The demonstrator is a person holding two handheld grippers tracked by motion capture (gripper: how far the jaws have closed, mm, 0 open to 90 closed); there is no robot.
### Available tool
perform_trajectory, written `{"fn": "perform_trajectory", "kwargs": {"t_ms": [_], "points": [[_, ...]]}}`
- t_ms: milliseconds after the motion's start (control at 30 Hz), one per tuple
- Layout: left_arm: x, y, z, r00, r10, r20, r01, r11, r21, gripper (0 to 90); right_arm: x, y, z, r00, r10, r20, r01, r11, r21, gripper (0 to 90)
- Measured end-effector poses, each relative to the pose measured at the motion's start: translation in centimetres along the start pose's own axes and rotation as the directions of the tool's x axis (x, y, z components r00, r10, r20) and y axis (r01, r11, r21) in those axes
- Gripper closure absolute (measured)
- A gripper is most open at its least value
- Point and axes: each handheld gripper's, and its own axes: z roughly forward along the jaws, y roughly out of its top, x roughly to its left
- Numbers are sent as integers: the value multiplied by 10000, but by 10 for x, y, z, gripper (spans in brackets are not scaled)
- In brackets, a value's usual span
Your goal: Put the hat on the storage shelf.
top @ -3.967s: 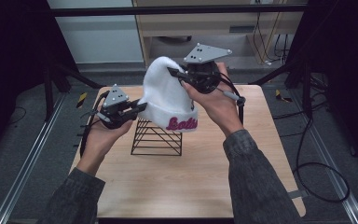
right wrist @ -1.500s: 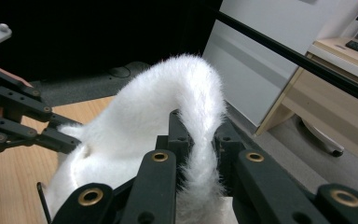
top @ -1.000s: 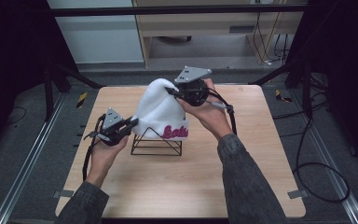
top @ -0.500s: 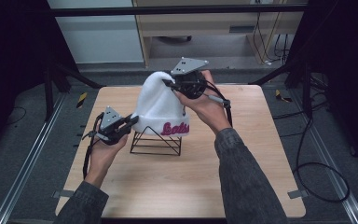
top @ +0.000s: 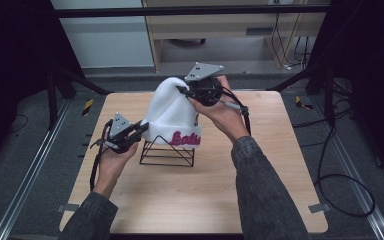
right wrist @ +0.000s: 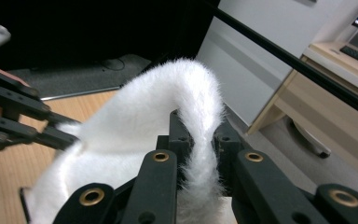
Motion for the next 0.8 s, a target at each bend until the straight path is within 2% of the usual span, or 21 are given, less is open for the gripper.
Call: {"fn": "perform_trajectory", "kwargs": {"t_ms": [33,200,233,333,400,467,567,667,800], "points": [[-2,1,-1,9998,175,-41,-175,9998,-49,790,-3,-5,-1,10000,14,67,-14,9999,101,824],[-7,3,-4,9995,319,36,-318,9994,-158,788,-10,-13,-3,9998,-47,197,41,9995,311,825],[-11,4,-5,9979,640,74,-638,9977,-219,786,-13,-15,-6,9997,-33,234,25,9994,336,825],[-14,5,-5,9964,851,52,-849,9961,-248,784,-15,-14,-9,9996,-125,262,118,9996,274,825],[-17,5,-4,9967,791,165,-785,9964,-330,782,-15,-12,-13,9995,-161,271,157,9998,152,825],[-20,3,-2,9956,909,215,-904,9956,-249,779,-12,-14,-15,9990,-395,228,394,9992,61,825],[-20,-1,-1,9959,870,230,-867,9961,-162,779,-11,-19,-15,9991,-378,178,377,9993,45,825],[-18,-4,1,9959,877,234,-873,9960,-180,779,-7,-30,-14,9992,-391,89,391,9992,82,825],[-18,-8,4,9964,811,255,-811,9967,-37,781,-5,-45,-14,9998,-182,-1,182,9998,40,826]]}}
